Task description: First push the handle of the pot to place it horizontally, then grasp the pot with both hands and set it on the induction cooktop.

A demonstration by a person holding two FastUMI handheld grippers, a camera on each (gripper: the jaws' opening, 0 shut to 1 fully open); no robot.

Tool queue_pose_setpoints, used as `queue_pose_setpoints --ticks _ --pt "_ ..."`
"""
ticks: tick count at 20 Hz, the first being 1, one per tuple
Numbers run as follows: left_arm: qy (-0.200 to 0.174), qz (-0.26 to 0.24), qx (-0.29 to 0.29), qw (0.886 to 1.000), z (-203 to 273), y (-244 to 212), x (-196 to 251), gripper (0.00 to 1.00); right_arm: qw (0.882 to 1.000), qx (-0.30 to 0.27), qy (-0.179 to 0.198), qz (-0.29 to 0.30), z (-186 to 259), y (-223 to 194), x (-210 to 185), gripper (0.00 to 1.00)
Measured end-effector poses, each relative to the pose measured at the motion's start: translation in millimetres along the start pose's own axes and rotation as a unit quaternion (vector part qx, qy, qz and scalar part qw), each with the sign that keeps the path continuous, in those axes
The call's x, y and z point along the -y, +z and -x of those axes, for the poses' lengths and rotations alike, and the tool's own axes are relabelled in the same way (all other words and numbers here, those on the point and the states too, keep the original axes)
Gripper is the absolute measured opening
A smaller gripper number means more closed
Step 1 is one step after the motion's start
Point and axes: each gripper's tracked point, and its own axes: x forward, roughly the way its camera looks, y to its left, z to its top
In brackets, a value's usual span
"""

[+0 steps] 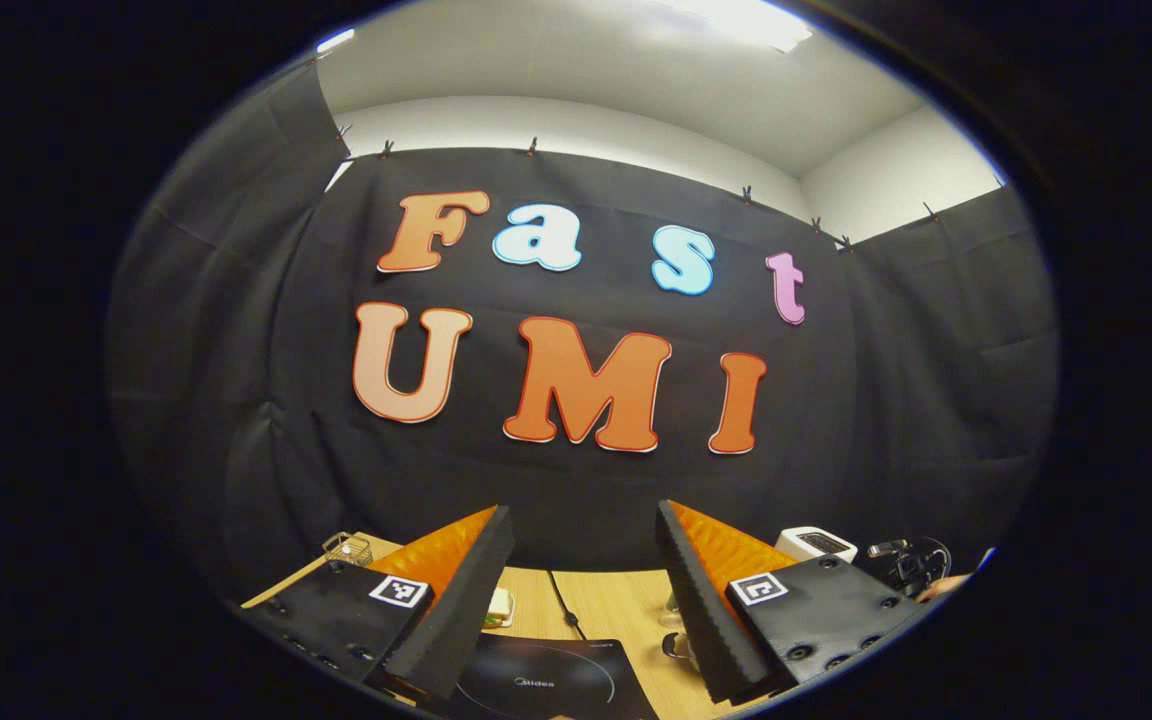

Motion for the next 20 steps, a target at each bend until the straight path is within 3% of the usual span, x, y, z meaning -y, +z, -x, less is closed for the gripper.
queue_pose_setpoints --ticks 9,10,13,20 --pt "-0.048 -0.02 -0.088 0.995 -3.4 -68.1 37.5 0.96 0.998 0.038 -0.042 0.025 -11.2 36.7 11.8 0.0" --pt "-0.051 -0.023 -0.097 0.994 -3.2 -75.8 42.1 0.92 0.998 0.043 -0.046 0.028 -12.0 43.6 12.7 0.0" --pt "-0.064 -0.031 -0.12 0.99 -2.2 -98.2 57.0 0.92 0.996 0.058 -0.057 0.027 -22.9 61.1 15.6 0.0" --pt "-0.079 -0.006 -0.211 0.974 -12.3 -164.3 84.3 0.94 0.996 0.073 -0.038 0.019 -4.6 68.0 16.0 0.03"
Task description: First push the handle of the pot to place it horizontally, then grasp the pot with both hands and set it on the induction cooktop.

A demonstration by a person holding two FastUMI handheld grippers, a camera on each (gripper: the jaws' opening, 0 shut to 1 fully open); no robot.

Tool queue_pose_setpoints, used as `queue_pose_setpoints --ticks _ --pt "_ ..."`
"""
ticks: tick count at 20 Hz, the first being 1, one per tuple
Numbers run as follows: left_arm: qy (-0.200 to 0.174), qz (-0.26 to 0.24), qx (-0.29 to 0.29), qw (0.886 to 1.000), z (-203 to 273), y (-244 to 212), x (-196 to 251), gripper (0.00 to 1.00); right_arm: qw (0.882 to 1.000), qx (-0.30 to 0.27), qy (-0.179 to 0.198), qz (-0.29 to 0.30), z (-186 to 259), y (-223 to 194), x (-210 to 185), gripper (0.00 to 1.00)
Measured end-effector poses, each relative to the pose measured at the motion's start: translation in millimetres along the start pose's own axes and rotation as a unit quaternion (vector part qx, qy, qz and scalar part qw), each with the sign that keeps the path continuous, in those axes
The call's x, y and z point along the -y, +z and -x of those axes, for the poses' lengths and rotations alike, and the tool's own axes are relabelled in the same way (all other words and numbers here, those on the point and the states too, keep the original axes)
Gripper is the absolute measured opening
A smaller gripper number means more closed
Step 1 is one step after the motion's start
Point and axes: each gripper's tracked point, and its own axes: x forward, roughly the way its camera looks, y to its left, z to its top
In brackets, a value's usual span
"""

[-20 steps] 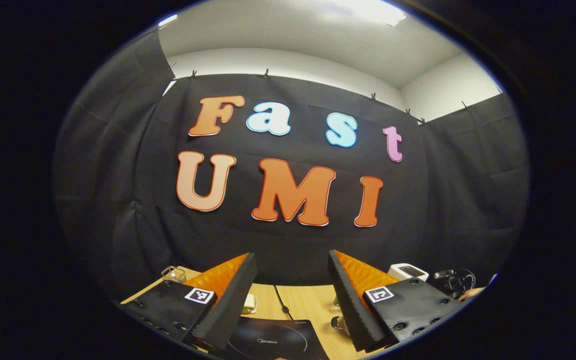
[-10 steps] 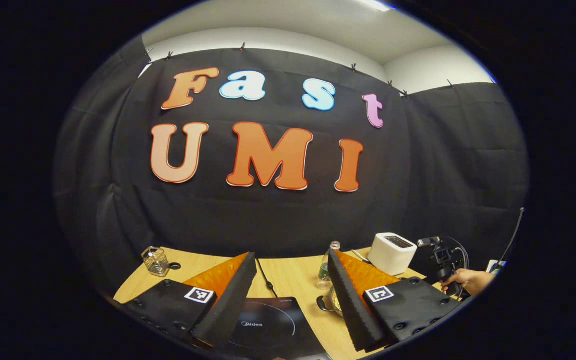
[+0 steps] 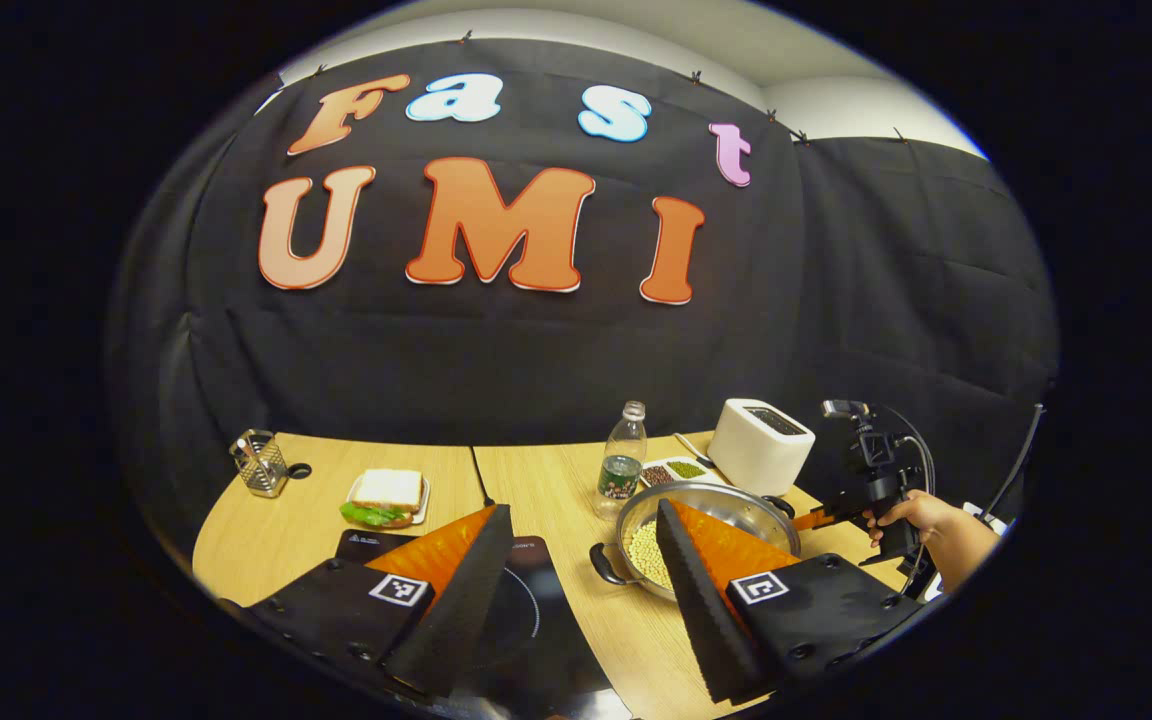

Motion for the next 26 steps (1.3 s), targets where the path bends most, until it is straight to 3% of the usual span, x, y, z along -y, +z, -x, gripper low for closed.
queue_pose_setpoints --ticks 3,4,5,9,13,17,22,26 --pt "0.006 0.002 -0.036 0.999 -18.7 -16.5 4.3 0.94 0.999 0.027 0.029 -0.006 20.6 11.8 -6.8 0.36" --pt "0.002 0.007 -0.046 0.999 -25.2 -22.6 10.1 0.94 0.999 0.031 0.04 -0.011 25.0 13.3 -11.0 0.36" --pt "-0.003 0.012 -0.057 0.998 -30.7 -29.2 15.7 0.95 0.998 0.032 0.052 -0.011 29.0 13.6 -15.5 0.46" --pt "-0.01 0.03 -0.102 0.994 -51.2 -51.6 30.7 0.95 0.996 0.046 0.07 0.001 37.1 24.1 -29.1 0.68" --pt "-0.014 0.036 -0.147 0.988 -73.4 -78.7 41.0 0.95 0.995 0.053 0.082 0.004 34.1 30.3 -37.1 0.77" --pt "-0.013 0.053 -0.209 0.976 -103.6 -116.8 40.9 0.95 0.996 0.06 0.067 0.022 23.2 32.0 -33.9 0.84" --pt "0.029 0.048 -0.248 0.967 -131.7 -154.6 29.7 0.94 0.996 0.061 0.051 0.038 9.8 34.4 -30.2 0.85" --pt "0.061 0.039 -0.247 0.966 -150.5 -169.6 22.0 0.93 0.997 0.051 0.027 0.06 -7.4 29.4 -26.3 0.85"
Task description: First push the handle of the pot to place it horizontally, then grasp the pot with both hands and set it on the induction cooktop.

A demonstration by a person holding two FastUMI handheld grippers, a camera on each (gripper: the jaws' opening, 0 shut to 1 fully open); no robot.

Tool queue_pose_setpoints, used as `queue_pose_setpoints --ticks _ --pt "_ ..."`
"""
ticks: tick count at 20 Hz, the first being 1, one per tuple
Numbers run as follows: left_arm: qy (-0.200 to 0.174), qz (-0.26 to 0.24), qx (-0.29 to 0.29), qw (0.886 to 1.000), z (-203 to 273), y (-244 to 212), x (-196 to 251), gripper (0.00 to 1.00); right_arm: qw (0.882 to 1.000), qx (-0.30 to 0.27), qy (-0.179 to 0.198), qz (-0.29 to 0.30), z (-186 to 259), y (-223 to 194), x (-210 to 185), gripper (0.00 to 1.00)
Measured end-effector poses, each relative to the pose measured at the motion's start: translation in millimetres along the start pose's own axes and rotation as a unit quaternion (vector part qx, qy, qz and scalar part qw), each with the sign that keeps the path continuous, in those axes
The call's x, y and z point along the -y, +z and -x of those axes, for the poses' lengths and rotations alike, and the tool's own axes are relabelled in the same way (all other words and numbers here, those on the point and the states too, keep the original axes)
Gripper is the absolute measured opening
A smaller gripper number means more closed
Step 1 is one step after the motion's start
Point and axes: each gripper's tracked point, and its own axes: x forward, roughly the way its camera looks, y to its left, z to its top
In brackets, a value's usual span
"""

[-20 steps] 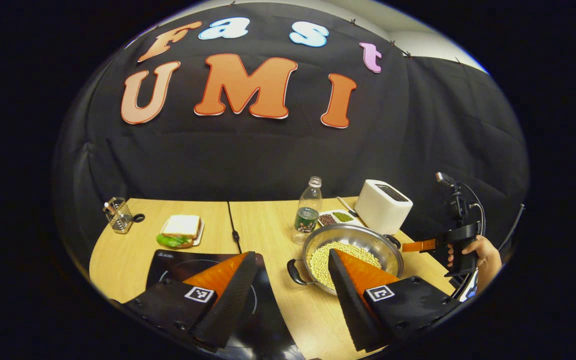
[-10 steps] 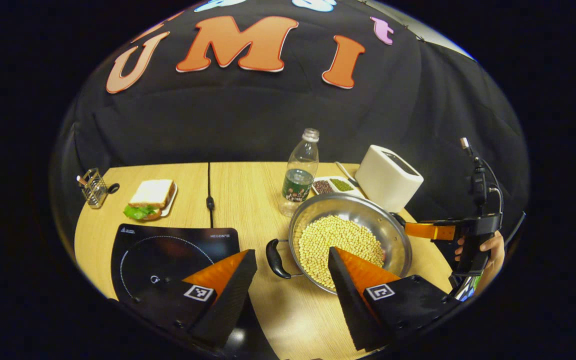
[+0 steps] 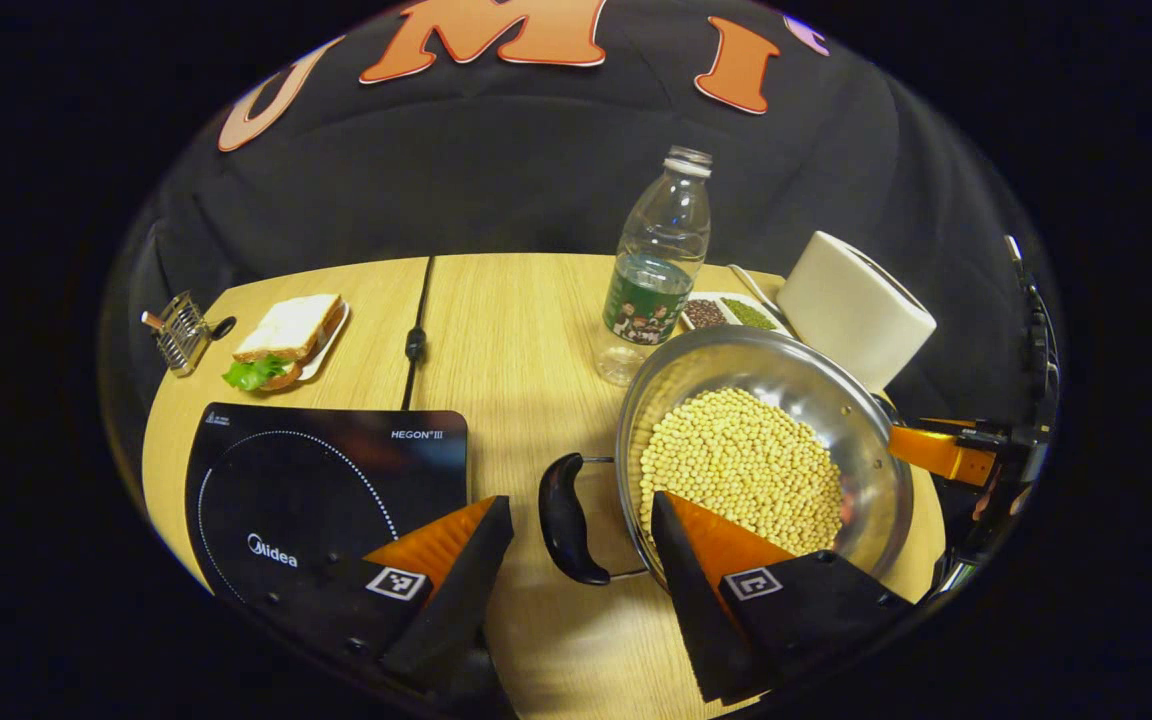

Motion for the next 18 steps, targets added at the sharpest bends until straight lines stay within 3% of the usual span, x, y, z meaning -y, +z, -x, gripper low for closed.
queue_pose_setpoints --ticks 4,6,9,15,18 --pt "0.017 -0.021 0.002 1.0 -12.8 -3.2 0.4 0.9 1.0 -0.008 -0.007 -0.002 -17.0 0.5 -0.7 0.84" --pt "0.025 -0.022 0.006 0.999 -16.7 -2.4 -0.1 0.84 1.0 -0.015 -0.008 -0.005 -24.2 -1.2 -1.2 0.82" --pt "0.043 -0.029 0.009 0.999 -22.6 0.0 0.0 0.85 0.999 -0.028 -0.019 -0.005 -37.9 -7.5 -3.2 0.76" --pt "0.022 -0.012 0.001 1.0 -51.0 -8.4 7.1 0.77 0.999 -0.04 -0.013 0.001 -45.0 -12.2 -4.4 0.71" --pt "0.027 -0.012 0.003 1.0 -52.8 -7.3 5.8 0.79 0.999 -0.046 -0.005 -0.004 -47.8 -13.6 -5.9 0.71"
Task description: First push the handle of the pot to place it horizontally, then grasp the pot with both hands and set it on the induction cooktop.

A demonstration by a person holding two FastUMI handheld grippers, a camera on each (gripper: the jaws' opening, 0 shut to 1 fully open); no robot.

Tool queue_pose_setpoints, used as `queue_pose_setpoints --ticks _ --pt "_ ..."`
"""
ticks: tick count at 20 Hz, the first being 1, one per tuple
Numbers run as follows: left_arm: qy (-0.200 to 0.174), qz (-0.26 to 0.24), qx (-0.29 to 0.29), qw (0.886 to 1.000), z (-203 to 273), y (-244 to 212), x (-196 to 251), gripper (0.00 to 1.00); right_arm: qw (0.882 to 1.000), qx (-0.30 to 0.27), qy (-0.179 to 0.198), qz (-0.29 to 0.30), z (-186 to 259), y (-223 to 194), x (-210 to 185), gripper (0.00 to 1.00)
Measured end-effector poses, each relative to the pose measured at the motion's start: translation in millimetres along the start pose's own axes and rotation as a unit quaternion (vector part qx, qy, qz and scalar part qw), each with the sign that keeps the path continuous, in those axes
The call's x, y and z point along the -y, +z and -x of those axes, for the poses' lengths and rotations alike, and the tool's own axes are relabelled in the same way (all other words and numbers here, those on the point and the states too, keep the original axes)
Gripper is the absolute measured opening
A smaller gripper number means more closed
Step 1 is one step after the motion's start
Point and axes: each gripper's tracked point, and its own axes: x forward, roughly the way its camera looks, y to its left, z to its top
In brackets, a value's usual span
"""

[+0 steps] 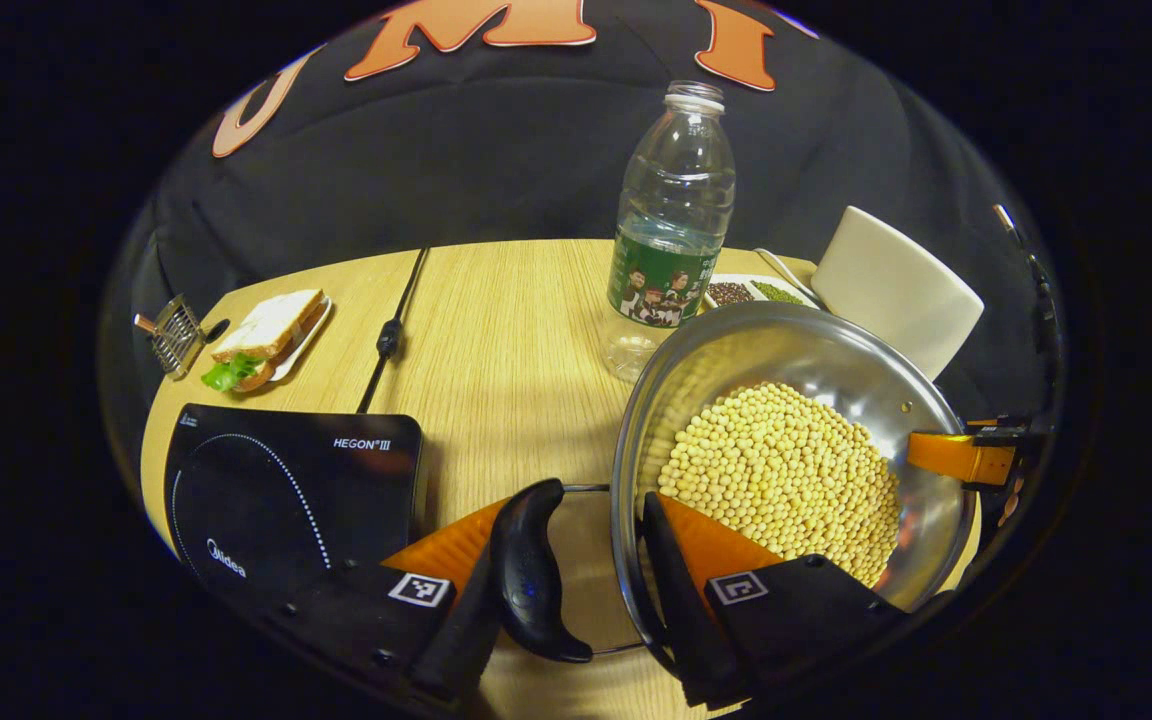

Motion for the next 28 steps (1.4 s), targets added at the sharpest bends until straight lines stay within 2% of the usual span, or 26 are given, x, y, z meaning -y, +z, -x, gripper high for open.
queue_pose_setpoints --ticks 2,3,4,5,6,7,8,13,15,16,17,18,20,25,28 --pt "-0.001 0.001 0.006 1.0 -1.4 1.9 -0.6 0.78 1.0 -0.013 0.017 -0.016 -3.0 -5.7 -2.2 0.7" --pt "0.001 0.004 0.012 1.0 -1.6 4.3 -1.7 0.78 0.999 -0.008 0.021 -0.03 -4.4 -5.0 -3.5 0.66" --pt "0.003 0.007 0.017 1.0 -1.3 5.1 -1.8 0.75 0.999 -0.007 0.022 -0.034 -3.3 -4.6 -2.5 0.68" --pt "0.007 0.007 0.019 1.0 -0.9 5.5 -2.8 0.77 0.999 -0.001 0.021 -0.031 -2.9 -4.5 -2.2 0.6" --pt "0.009 0.005 0.023 1.0 -1.6 7.4 -3.1 0.77 0.999 0.003 0.019 -0.028 -3.9 -4.8 -2.3 0.64" --pt "0.01 0.003 0.025 1.0 -3.1 8.2 -2.3 0.75 0.999 0.007 0.015 -0.029 -2.9 -4.5 -1.9 0.58" --pt "0.011 0.0 0.03 0.999 -1.9 8.8 -3.0 0.76 0.999 0.008 0.012 -0.03 -1.4 -5.1 -2.3 0.62" --pt "0.009 0.021 0.033 0.999 3.1 9.6 -6.0 0.74 1.0 0.019 -0.003 -0.023 11.6 -5.2 -4.2 0.59" --pt "0.008 0.021 0.047 0.999 15.1 17.0 -8.3 0.74 0.999 0.031 -0.007 -0.022 23.2 -1.9 -3.5 0.59" --pt "0.009 0.016 0.052 0.998 21.2 20.3 -10.5 0.74 0.999 0.036 -0.007 -0.024 31.9 -1.4 -4.9 0.55" --pt "0.01 0.016 0.058 0.998 29.5 24.2 -11.8 0.72 0.999 0.041 -0.006 -0.025 40.0 0.3 -6.6 0.55" --pt "0.011 0.014 0.065 0.998 36.1 29.0 -13.1 0.74 0.999 0.044 -0.005 -0.026 45.2 0.8 -7.6 0.58" --pt "0.012 0.015 0.072 0.997 50.8 32.7 -18.5 0.72 0.998 0.053 -0.005 -0.028 58.7 0.5 -12.2 0.59" --pt "0.016 0.018 0.088 0.996 86.6 38.9 -41.1 0.74 0.997 0.073 0.001 -0.027 96.0 -0.2 -35.2 0.59" --pt "0.022 0.016 0.095 0.995 108.1 40.1 -59.3 0.74 0.996 0.083 0.01 -0.021 95.2 0.2 -41.0 0.58"
